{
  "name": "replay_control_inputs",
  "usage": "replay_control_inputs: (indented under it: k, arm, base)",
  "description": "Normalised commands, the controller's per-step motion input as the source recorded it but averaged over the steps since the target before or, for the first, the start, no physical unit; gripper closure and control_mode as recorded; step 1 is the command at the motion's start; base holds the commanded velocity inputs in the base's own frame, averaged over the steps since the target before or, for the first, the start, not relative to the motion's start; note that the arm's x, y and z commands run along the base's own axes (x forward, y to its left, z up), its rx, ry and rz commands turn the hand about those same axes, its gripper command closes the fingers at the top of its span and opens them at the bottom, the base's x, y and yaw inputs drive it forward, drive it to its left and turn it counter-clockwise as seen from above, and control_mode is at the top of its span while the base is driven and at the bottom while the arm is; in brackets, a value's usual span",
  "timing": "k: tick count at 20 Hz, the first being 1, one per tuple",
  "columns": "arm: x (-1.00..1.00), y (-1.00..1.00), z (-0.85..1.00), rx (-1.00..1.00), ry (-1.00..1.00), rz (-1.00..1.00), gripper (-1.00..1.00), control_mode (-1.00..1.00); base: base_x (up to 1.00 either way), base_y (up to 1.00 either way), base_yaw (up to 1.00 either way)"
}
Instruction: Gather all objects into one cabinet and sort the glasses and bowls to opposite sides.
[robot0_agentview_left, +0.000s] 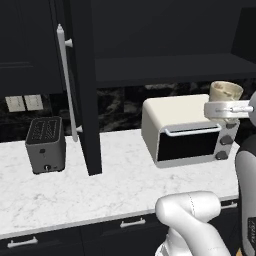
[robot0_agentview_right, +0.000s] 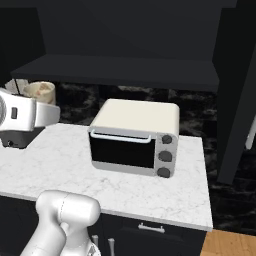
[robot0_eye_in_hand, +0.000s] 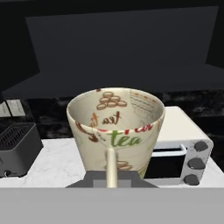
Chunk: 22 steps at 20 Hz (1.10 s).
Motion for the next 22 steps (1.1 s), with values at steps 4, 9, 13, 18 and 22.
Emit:
replay_control_inputs:
  k: [4,9,13,18,22]
  arm:
    - [-0.03,0.0,-0.1,0.0,0.07,0.0,1.0,-1.0]
    - [-0.01,0.0,-0.12,0.0,0.05,0.0,1.0,-1.0]
    - [0.0,0.0,0.0,0.0,0.0,0.0,1.0,1.0]
    - [0.0,0.0,0.0,0.0,0.0,0.0,1.0,1.0]
    - [0.0,0.0,0.0,0.0,0.0,0.0,1.0,1.0]
  base:
    - [0.0,0.0,0.0]
    - [0.0,0.0,0.0]
    - [-0.46,-0.02,0.04]
    - [-0.93,0.01,0.37]
    - [-0.73,0.06,0.69]
